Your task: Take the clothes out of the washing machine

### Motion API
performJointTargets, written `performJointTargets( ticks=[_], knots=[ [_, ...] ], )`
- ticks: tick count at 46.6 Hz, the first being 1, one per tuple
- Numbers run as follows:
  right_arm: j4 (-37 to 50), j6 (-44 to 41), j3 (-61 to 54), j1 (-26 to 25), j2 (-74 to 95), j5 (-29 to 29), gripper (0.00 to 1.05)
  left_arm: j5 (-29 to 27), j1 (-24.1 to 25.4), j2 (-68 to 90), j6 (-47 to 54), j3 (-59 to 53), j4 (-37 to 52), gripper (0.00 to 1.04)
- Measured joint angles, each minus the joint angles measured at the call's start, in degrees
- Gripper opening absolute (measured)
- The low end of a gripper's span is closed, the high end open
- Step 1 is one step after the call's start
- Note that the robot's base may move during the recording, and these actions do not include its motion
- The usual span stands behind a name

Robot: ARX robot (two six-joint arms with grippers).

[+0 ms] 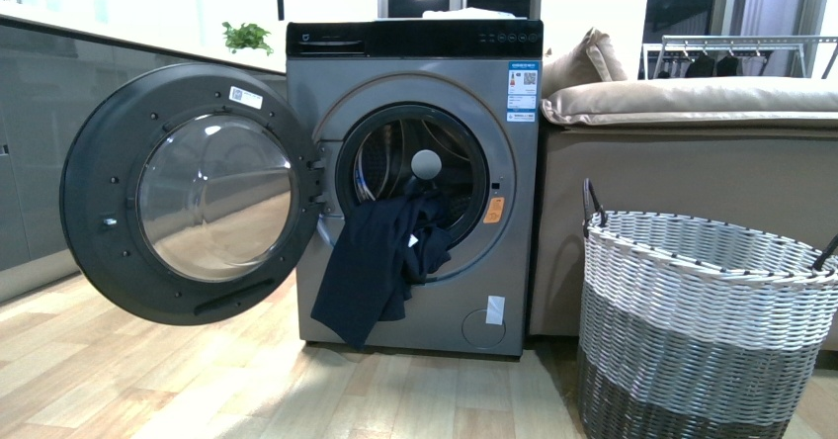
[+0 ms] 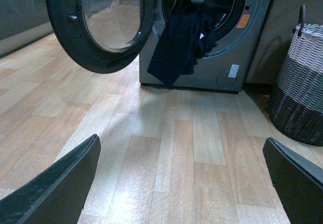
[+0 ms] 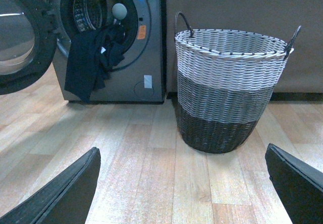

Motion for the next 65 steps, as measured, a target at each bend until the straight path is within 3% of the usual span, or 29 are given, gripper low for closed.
performJointTargets(
  ticks=[65],
  knots=[
    [0.0, 0.0, 0.0, 0.0, 0.0, 0.0, 0.97, 0.0, 0.0, 0.1, 0.0, 0.0, 0.0, 0.98]
  ],
)
